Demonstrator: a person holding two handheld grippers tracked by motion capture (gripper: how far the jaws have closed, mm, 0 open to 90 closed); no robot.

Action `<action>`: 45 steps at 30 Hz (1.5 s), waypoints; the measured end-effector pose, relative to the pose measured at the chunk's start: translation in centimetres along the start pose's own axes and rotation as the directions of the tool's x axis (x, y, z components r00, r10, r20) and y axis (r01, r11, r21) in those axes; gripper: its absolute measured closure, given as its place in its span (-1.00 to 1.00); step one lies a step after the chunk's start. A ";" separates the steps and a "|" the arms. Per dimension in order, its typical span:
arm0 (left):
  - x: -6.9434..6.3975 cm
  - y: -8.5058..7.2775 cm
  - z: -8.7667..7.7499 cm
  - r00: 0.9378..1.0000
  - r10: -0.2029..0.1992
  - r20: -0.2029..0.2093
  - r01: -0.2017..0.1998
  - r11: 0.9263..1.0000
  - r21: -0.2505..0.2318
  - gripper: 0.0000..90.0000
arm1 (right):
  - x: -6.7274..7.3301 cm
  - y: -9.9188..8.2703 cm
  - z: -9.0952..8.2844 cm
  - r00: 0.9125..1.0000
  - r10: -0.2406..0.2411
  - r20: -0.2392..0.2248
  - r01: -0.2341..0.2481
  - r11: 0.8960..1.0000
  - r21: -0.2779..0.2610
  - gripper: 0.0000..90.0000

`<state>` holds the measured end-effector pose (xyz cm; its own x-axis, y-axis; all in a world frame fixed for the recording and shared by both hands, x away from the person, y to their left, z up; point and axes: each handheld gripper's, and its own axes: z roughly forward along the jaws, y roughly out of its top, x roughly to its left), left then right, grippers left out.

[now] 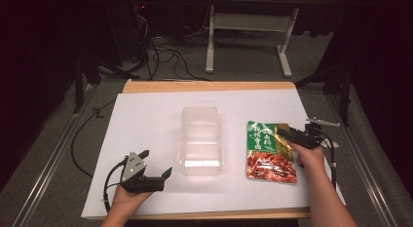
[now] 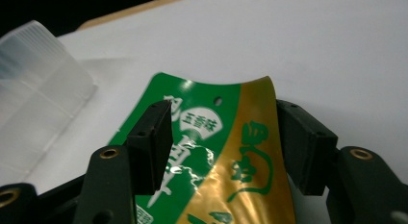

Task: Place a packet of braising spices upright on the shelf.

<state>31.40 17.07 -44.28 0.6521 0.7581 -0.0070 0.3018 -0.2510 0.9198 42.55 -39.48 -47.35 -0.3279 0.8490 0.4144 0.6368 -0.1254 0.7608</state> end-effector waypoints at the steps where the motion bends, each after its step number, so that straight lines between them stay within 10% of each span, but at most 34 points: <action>1: 0.0 0.0 0.0 1.000 0.002 0.000 -0.002 1.000 0.002 -0.94 | -0.2 -0.1 0.2 1.000 -0.002 0.013 0.002 1.000 0.016 -0.07; 19: 0.0 0.0 0.0 1.000 -0.001 0.004 0.001 1.000 0.001 -0.93 | -1.1 -0.3 0.4 0.999 0.045 -0.004 -0.044 0.990 0.131 0.19; 32: 0.0 0.0 -0.1 1.000 0.002 0.003 -0.002 1.000 0.000 -0.91 | -0.8 -0.3 0.8 0.998 0.019 0.052 -0.027 0.984 0.176 1.00; 45: 0.0 0.1 -0.3 1.000 0.009 0.012 -0.009 1.000 -0.029 -0.90 | 1.0 0.1 -1.4 0.997 -0.068 0.043 0.065 0.995 0.070 1.00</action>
<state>31.17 17.21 -44.03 0.6635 0.7481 -0.0032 0.2754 -0.2402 0.9308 41.33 -39.39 -46.19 -0.3399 0.8769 0.3398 0.6613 -0.0341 0.7493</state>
